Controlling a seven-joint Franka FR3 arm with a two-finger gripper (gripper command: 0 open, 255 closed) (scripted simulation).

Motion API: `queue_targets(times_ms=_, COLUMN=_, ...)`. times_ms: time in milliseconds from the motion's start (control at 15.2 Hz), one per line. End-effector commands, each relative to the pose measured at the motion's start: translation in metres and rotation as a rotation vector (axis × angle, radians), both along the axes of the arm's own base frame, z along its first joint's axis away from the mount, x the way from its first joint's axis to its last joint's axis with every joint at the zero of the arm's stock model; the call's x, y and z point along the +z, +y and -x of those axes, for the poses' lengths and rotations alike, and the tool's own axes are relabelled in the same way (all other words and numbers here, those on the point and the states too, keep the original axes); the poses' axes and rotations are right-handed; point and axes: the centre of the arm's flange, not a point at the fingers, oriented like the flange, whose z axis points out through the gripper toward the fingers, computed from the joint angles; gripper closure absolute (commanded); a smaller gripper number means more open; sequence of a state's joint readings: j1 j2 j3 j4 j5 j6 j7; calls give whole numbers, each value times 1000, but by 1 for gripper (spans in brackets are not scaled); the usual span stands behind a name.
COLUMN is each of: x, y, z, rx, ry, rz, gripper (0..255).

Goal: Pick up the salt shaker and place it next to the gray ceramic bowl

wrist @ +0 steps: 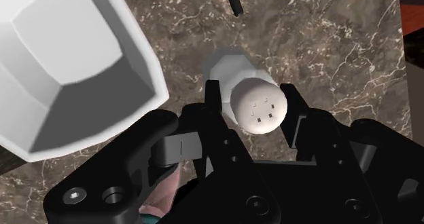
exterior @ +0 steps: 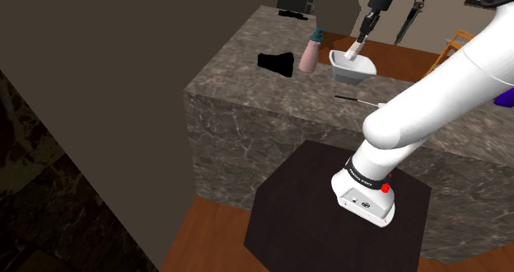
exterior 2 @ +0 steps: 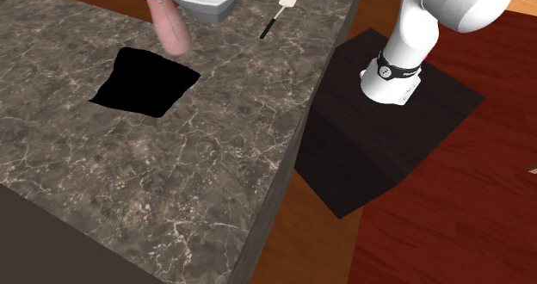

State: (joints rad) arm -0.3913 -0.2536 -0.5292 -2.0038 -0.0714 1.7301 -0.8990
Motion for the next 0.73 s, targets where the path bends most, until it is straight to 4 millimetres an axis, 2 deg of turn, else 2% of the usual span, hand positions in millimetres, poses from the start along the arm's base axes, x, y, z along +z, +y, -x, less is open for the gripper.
queue_targets(times_ms=0, x=-1, y=-17, z=22, rx=1, ry=0, rz=0, gripper=255)
queue_targets(times_ms=660, x=0, y=-93, z=130, rx=1, ry=0, rz=0, gripper=255)
